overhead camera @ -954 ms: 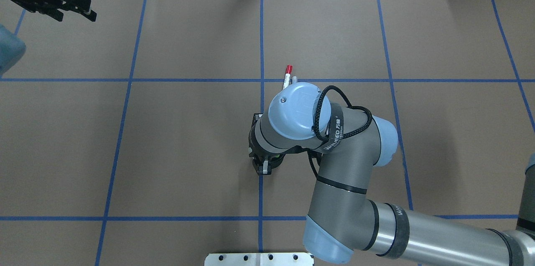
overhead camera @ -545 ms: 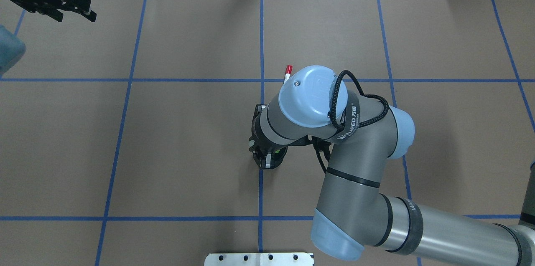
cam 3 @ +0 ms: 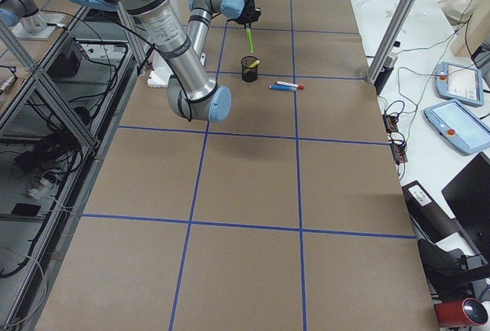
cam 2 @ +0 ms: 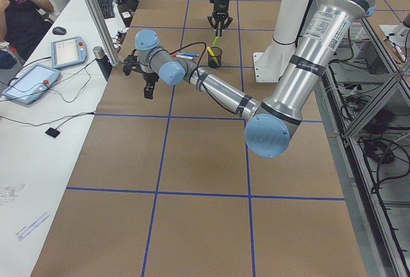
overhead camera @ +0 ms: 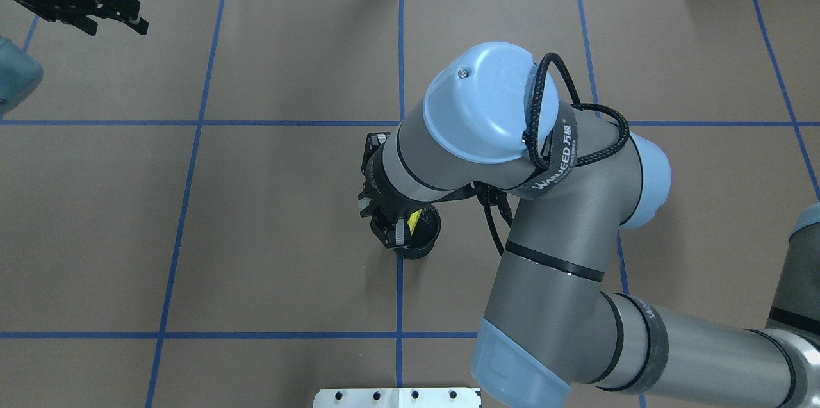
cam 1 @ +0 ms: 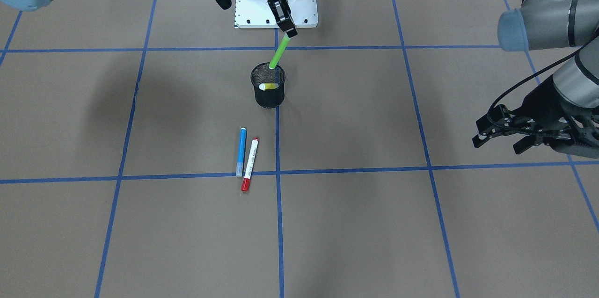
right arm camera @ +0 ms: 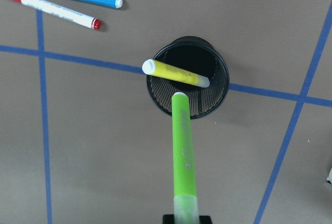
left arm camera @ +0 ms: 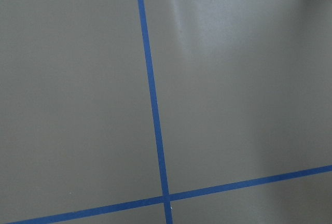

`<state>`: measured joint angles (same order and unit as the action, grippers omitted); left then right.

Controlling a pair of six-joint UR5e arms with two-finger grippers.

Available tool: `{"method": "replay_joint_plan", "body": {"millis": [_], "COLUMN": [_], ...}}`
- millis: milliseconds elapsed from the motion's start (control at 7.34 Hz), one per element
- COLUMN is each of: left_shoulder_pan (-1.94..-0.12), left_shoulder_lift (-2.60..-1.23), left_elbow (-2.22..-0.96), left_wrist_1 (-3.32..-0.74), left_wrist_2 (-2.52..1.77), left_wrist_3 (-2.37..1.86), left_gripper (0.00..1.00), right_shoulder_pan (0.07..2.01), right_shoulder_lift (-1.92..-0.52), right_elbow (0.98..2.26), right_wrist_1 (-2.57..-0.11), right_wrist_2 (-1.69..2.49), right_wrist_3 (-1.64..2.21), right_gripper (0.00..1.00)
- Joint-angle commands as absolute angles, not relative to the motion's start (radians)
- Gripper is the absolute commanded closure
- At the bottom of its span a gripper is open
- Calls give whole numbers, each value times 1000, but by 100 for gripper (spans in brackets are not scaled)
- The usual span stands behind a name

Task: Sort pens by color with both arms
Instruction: 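Lift the green marker out of the cup with the right gripper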

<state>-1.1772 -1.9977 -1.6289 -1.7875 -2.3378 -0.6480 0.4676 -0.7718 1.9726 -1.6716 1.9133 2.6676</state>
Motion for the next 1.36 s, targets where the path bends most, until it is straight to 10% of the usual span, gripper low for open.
{"method": "replay_joint_plan", "body": {"millis": [0,1226], "left_shoulder_pan": [-1169,-1052], "left_shoulder_lift": [-1993,-1974], "left_elbow": [-1626,-1730], "left_wrist_1": [-1787,-1796], "left_wrist_2": [-2338,-2349], "left_wrist_3": [-657,-949], "left_gripper": [0,0], "right_shoulder_pan": [488,564], "right_shoulder_lift": [-746,-698], "right_elbow": [1983,1760], "right_wrist_1": [-1712,-1736], "right_wrist_2": [1901,1756], "right_wrist_3": [2449,1484], "right_gripper": [90,98]}}
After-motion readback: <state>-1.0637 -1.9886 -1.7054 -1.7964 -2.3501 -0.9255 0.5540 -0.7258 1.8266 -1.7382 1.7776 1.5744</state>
